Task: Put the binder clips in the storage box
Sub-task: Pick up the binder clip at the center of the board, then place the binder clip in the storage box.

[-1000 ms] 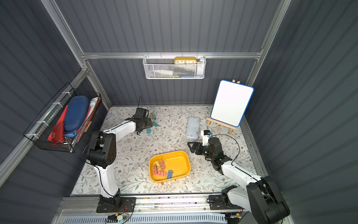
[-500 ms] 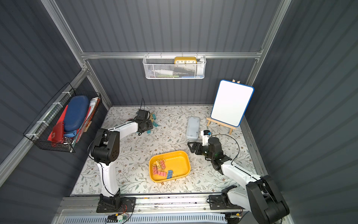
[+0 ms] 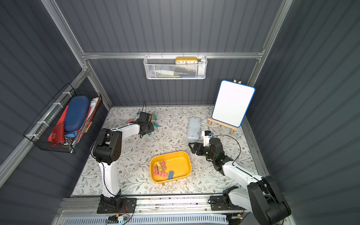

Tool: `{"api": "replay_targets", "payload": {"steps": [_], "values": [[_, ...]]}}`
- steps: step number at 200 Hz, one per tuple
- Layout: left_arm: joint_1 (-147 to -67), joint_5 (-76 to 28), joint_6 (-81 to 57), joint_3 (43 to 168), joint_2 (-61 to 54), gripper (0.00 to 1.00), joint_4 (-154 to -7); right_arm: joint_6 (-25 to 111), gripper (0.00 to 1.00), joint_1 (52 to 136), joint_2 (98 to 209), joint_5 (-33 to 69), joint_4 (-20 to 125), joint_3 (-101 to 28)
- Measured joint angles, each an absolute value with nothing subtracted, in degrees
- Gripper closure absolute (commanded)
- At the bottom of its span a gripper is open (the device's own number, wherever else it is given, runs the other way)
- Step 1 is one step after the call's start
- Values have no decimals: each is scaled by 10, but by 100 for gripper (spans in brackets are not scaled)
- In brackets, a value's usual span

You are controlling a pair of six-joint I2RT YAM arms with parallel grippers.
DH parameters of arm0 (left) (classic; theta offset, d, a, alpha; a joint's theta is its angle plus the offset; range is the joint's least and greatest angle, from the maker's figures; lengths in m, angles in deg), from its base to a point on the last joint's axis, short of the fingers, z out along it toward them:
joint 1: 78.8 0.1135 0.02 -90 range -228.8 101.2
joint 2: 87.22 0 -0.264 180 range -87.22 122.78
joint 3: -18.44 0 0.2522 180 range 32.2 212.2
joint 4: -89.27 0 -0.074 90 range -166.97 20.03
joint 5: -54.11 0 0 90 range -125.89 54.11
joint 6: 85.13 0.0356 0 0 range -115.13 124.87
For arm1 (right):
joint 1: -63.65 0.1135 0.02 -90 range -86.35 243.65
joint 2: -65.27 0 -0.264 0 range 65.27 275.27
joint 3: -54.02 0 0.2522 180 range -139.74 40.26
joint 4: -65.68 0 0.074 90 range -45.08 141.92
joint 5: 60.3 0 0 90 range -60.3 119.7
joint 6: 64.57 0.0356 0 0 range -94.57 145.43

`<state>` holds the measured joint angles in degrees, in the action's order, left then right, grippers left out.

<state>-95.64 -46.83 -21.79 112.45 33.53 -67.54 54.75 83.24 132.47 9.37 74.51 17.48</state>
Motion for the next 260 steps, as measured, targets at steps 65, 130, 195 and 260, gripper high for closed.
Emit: {"api": "replay_targets", "payload": {"steps": [65, 130, 195, 260], "values": [[-956, -468, -220, 1114, 330, 79, -680, 547, 19, 832, 1325, 93, 746, 175], [-956, -459, -221, 1098, 271, 79, -629, 548, 18, 832, 1330, 93, 746, 175], [-977, -378, -240, 1079, 76, 79, -572, 548, 19, 832, 1333, 91, 746, 175], [-1213, -309, -391, 1015, -43, 80, -571, 548, 19, 832, 1340, 89, 746, 175]]}}
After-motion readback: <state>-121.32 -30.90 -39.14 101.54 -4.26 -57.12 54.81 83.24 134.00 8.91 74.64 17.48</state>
